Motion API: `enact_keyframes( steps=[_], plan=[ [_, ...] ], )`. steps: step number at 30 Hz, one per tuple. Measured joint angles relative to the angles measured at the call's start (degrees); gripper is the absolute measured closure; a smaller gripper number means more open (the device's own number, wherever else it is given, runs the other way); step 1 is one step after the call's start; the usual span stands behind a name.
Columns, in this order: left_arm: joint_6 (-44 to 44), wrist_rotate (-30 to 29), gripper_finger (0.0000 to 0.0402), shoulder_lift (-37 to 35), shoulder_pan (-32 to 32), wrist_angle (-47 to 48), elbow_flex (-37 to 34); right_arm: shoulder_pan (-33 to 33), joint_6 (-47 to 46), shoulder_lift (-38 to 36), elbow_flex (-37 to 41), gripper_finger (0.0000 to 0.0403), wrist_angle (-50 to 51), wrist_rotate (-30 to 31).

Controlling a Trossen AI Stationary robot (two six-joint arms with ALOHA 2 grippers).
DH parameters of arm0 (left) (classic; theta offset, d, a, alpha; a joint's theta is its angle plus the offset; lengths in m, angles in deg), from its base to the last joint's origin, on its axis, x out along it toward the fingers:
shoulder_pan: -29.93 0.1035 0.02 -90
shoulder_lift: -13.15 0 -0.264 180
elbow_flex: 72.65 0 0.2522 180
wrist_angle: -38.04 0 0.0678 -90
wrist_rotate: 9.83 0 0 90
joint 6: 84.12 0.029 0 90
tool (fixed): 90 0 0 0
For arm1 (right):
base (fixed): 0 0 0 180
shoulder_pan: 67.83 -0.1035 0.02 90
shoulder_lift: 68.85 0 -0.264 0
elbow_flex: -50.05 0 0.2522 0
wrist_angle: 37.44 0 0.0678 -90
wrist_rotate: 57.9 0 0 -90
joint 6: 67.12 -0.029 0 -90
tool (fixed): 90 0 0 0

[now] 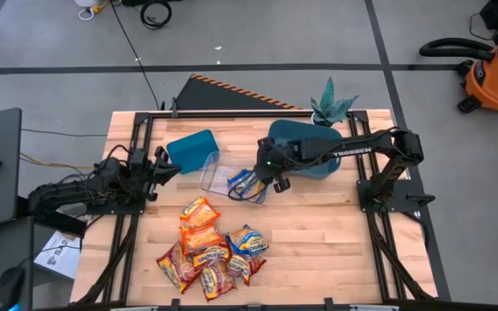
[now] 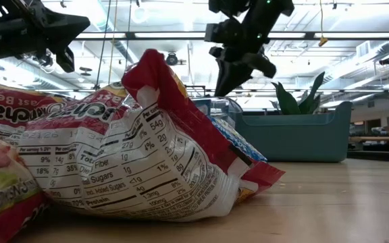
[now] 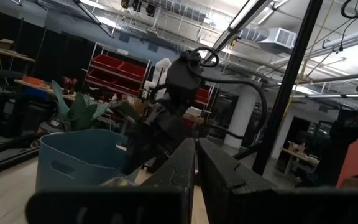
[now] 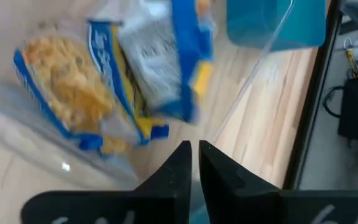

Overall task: Sort Maruchan noodles
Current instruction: Put the blue noodle pack into the center transparent bin

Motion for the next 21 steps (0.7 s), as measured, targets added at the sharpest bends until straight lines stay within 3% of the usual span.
enact_keyframes(
  steps=[6, 12, 17, 21],
  plan=[
    [-0.02, -0.02, 0.0377, 0.0, -0.02, -0.02, 0.0, -2.13, -2.58, -0.24, 0.0, 0.0339, 3.43, 5.9],
    [0.0, -0.02, 0.0377, 0.0, 0.0, -0.03, 0.0, -3.83, -7.26, -0.24, 0.0, 0.0328, -6.03, 6.01],
    [-0.02, -0.02, 0.0377, 0.0, -0.02, -0.03, 0.0, -2.01, -11.35, 0.95, -0.11, 0.0328, -18.61, -3.34],
    [-0.01, -0.01, 0.0377, 0.0, 0.0, -0.03, 0.0, -0.43, -13.19, 6.04, -0.07, 0.0328, -20.79, -4.29]
  ],
)
